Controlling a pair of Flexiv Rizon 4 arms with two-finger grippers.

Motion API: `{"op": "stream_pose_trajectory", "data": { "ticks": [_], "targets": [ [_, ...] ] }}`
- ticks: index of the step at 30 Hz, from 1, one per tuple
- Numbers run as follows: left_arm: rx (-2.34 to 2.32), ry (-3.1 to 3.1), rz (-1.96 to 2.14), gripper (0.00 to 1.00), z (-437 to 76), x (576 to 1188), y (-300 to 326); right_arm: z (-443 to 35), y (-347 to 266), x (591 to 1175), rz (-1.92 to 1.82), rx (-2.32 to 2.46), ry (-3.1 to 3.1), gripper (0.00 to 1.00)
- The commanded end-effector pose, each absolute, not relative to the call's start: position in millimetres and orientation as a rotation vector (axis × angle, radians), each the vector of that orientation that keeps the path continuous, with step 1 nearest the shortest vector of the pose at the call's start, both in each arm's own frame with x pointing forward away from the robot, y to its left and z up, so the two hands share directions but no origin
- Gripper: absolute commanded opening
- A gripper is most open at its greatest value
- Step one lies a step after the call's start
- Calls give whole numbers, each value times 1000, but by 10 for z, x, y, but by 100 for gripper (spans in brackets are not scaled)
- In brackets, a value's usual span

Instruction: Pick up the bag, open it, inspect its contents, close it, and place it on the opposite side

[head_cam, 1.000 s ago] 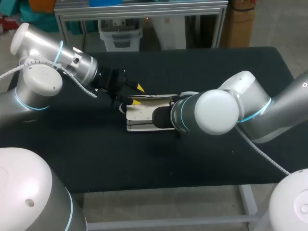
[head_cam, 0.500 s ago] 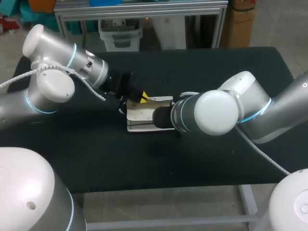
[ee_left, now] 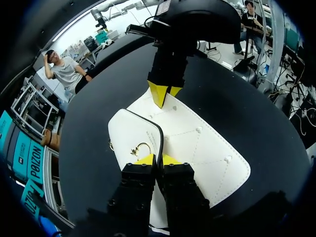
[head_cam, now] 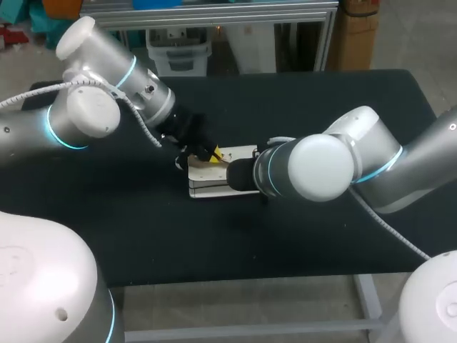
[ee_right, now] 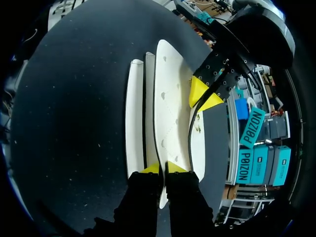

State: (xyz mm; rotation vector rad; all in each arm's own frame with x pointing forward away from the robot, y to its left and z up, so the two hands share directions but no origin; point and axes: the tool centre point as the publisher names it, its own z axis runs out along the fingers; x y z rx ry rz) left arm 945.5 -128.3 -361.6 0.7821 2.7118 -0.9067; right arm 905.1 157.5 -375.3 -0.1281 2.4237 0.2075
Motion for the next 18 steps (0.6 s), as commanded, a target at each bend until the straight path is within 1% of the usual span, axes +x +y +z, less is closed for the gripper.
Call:
{"op": "stream_pose_trajectory", "data": {
  "ticks": [1,6,7,8,10,11,13,14,15,18],
  "targets": [
    [823,2767,-891,0,-3757,9559,-1344,-3787,1548,9031,218,-112,2298,0],
    [809,2756,-915,0,-3707,9555,-1234,-3788,1532,9032,216,-107,2298,0],
    [807,2747,-923,2,-3683,9553,-1210,-3789,1532,9032,216,-107,2299,0],
    [810,2738,-938,8,-3657,9550,-1187,-3791,1532,9033,216,-107,2299,0],
    [795,2718,-953,41,-3597,9549,-1139,-3793,1535,9034,217,-108,2300,0],
    [795,2712,-961,45,-3581,9548,-1128,-3793,1535,9034,217,-108,2300,0],
    [791,2695,-979,48,-3534,9545,-1104,-3792,1541,9035,217,-108,2300,0],
    [790,2686,-990,51,-3510,9544,-1096,-3790,1543,9035,217,-108,2300,0],
    [791,2676,-1002,56,-3486,9541,-1090,-3788,1546,9035,216,-108,2300,0],
    [799,2645,-1040,58,-3418,9531,-1074,-3780,1551,9035,215,-109,2299,0]
  ]
}}
